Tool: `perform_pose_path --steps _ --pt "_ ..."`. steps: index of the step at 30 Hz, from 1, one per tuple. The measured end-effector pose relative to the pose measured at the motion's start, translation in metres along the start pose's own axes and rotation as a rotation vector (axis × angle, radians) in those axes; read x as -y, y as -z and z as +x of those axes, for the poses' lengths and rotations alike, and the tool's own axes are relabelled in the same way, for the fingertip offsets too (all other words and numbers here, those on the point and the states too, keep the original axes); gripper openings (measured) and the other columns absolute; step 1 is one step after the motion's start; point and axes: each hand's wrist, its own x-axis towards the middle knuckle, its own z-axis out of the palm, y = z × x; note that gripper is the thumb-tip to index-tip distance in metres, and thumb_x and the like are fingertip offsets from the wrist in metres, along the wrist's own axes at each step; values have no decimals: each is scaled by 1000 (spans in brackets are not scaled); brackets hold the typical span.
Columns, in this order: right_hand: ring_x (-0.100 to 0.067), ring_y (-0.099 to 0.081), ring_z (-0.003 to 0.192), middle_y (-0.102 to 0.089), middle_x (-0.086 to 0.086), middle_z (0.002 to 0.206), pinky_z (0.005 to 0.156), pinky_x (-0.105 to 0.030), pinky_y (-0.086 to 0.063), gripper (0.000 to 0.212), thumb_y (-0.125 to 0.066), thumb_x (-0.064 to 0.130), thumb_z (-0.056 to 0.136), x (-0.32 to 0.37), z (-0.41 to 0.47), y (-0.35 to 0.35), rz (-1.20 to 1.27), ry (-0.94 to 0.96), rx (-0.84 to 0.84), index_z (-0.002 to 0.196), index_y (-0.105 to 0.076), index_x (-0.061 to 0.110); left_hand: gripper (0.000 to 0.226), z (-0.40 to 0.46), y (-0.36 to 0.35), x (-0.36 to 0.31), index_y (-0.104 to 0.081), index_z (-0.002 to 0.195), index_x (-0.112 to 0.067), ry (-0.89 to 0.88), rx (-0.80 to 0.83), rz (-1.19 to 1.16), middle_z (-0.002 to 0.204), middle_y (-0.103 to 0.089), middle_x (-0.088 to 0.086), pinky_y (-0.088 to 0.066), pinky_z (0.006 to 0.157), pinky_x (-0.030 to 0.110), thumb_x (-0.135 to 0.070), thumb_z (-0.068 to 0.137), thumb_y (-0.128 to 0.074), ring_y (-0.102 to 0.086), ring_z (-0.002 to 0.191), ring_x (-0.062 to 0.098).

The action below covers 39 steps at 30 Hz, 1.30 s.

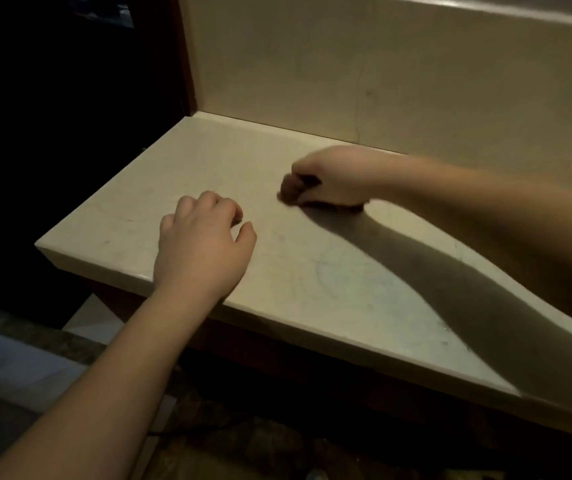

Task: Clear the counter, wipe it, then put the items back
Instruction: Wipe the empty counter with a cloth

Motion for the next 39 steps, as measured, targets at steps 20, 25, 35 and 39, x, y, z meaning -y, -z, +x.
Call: perform_pose_path --steps 20,25,35,39 --pt "-27 -50 87 -56 -9 96 67 -31 -33 21 -56 36 93 -61 58 -2 8 -122 -135 88 -45 17 24 -2 0 -2 -60 103 -22 22 -13 10 111 -56 -8 -31 88 34 -36 92 -44 -42 104 15" --pt "-27 -46 83 -52 -7 92 66 -32 -33 23 -55 35 93 -57 45 -5 -47 -88 -132 86 -44 16 24 -2 1 -1 -60 102 -22 24 -20 -4 109 -55 -8 -29 85 33 -35 92 -44 -39 99 12" --pt "-28 -49 83 -52 -3 87 63 -33 -34 24 -55 39 92 -70 25 -8 3 -165 -134 83 -45 19 26 -1 0 -3 -60 106 -22 32 -8 8 111 -55 -9 -32 90 35 -37 92 -44 -41 103 14" --pt "-33 -55 104 -61 -9 113 71 -32 -37 16 -55 34 93 -71 73 -3 17 -221 -185 103 -60 22 24 -2 1 -2 -59 106 -22 36 -6 7 112 -54 -9 -31 90 35 -37 92 -45 -41 104 15"
